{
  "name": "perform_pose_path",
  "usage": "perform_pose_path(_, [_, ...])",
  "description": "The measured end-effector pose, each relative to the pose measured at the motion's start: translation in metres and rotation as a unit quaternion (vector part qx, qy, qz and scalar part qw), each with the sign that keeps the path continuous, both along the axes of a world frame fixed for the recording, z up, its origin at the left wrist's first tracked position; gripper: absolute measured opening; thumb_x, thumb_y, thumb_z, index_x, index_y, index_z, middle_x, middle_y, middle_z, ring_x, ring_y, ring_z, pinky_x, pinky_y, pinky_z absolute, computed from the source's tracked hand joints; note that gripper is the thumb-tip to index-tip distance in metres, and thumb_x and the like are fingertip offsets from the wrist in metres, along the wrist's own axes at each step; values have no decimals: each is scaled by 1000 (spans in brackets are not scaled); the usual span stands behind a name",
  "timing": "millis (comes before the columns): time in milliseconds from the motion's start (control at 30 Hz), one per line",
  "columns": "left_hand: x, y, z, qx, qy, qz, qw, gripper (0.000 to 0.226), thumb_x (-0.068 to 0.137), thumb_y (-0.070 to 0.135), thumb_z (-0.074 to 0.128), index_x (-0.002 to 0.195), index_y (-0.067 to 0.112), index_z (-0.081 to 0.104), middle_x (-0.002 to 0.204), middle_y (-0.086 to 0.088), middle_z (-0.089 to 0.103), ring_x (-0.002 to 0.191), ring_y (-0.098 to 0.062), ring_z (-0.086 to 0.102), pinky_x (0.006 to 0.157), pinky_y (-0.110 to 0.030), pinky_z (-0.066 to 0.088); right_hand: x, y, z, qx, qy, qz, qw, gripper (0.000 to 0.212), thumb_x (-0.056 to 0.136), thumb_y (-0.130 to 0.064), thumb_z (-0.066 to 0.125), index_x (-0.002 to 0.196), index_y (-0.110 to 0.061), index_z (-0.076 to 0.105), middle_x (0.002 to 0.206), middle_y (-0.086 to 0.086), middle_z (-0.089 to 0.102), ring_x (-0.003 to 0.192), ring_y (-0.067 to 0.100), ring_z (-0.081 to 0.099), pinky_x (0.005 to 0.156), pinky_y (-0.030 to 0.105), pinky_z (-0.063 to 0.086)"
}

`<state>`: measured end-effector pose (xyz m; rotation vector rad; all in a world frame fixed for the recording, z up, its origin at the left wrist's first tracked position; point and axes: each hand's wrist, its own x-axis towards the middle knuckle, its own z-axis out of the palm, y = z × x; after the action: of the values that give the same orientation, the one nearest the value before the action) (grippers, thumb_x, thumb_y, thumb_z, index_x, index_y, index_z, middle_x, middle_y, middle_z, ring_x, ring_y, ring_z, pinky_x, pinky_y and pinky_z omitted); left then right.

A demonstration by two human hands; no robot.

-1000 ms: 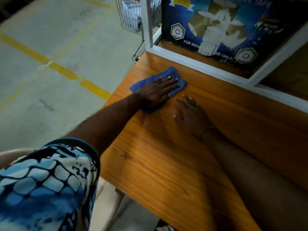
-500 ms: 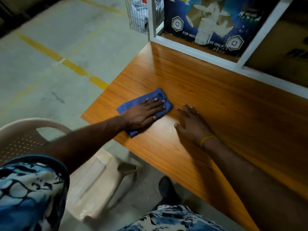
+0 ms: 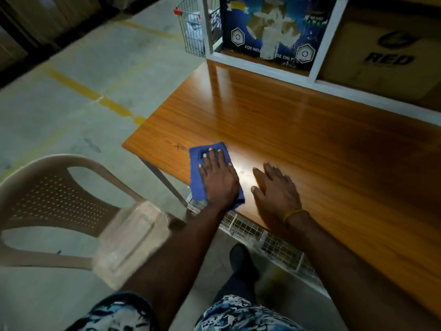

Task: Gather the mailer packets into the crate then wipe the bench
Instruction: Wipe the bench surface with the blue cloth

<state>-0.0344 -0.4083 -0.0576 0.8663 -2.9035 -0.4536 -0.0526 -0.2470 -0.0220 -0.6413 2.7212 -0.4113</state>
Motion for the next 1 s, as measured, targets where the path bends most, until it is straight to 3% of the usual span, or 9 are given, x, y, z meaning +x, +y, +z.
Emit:
perform_pose_path(167, [-31,15,-5,-5,10,75,997,58,105,35,26,157,10,20,164,-14,14,152,-32,10,121,-52,7,-11,18,-3,21,6,-28,999,60,101,-51,34,156,-36,15,166,-1,2,152,24,3,122,44,5])
perform_pose_path(433, [-123,11,-10,0,32,112,993,56,103,35,33,153,9,33,160,-15,26,149,-33,21,119,-54,13,-54,13,-8,31,6,-39,999,61,100,-52,33,156,-36,14,166,0,0,153,25,0,121,45,5])
perform_pose_path(700, [-232,2,-16,10,56,87,995,56,102,33,31,152,9,33,160,-16,27,149,-35,21,119,-56,12,-125,7,-13,22,-11,-66,998,61,100,-52,33,156,-38,12,166,-5,-5,153,21,-5,123,44,4])
perform_pose_path(833, [-282,4,-12,27,40,54,997,56,105,32,28,156,9,22,164,-15,14,152,-33,8,120,-53,2,-152,6,-10,14,-21,-77,997,61,100,-51,37,155,-38,15,165,-7,-7,152,19,-6,123,43,4])
perform_pose_path(1000, [-332,9,-5,28,22,12,999,57,105,33,26,157,9,19,164,-14,10,152,-33,6,121,-53,1,-172,9,-12,19,-9,-64,998,63,100,-54,35,156,-39,10,165,-7,-9,152,19,-7,123,42,4])
